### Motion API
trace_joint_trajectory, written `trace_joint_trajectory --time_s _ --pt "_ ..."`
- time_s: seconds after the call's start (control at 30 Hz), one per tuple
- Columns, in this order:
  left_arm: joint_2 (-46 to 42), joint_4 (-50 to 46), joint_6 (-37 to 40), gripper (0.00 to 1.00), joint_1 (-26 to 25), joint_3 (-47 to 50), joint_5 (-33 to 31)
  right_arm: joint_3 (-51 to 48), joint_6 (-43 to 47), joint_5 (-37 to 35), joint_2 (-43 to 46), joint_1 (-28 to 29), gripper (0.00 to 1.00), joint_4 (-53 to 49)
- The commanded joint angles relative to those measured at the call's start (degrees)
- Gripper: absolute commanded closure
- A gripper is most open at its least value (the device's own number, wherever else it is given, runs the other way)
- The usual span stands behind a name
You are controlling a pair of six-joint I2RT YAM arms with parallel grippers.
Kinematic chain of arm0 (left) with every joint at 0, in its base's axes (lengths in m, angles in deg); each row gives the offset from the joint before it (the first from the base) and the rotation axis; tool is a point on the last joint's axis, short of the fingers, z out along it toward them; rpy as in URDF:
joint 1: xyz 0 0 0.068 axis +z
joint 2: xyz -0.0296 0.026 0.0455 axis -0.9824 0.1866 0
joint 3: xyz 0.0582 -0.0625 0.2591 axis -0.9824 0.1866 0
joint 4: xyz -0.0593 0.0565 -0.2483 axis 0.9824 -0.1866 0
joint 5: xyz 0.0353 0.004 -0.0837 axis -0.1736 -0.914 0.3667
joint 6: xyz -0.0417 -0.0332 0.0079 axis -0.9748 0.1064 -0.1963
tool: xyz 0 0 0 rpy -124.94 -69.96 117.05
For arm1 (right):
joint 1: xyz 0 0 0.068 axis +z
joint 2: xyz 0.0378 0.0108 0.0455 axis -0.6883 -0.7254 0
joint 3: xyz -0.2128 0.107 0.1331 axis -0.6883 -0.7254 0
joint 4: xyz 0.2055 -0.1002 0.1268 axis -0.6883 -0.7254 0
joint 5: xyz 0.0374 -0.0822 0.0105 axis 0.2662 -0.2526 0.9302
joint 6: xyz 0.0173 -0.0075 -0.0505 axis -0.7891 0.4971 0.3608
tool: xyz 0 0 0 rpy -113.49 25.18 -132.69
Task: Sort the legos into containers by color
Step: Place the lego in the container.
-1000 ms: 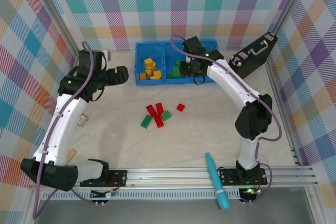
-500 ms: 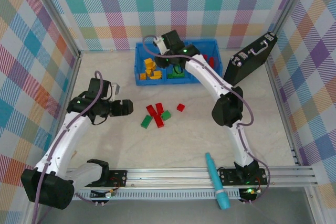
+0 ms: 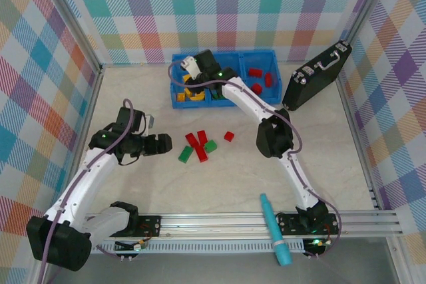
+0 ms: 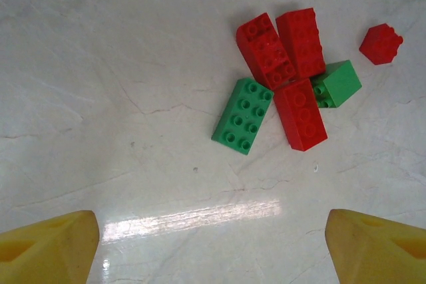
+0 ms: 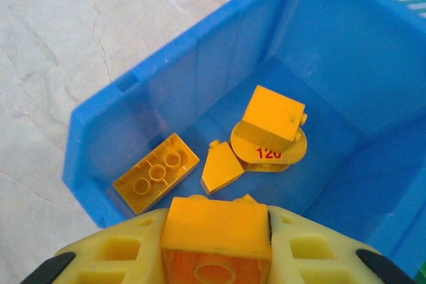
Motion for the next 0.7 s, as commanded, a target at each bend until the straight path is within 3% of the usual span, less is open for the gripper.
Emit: trace_joint_trajectory --time_s 0.0,0.13,0.47,0.67 --pt "-0.2 0.9 -2.3 0.12 -1.6 0.7 -1.4 2.0 3.8 0.3 -2.2 0.0 0.67 1.7" --pt "2.7 2.3 -3.5 0.12 -4.7 2.1 -2.4 2.0 5.3 0.1 -3.0 0.0 0.62 1.7" --pt "14.5 6.4 -3.9 0.16 -12.2 1.8 -9.2 1.5 6.6 3.0 0.7 0.1 0.37 0.4" --pt "23.1 9.5 -3.5 0.20 -15.4 0.0 -10.5 -1.7 7.8 3.9 6.7 0.1 0.31 0.9"
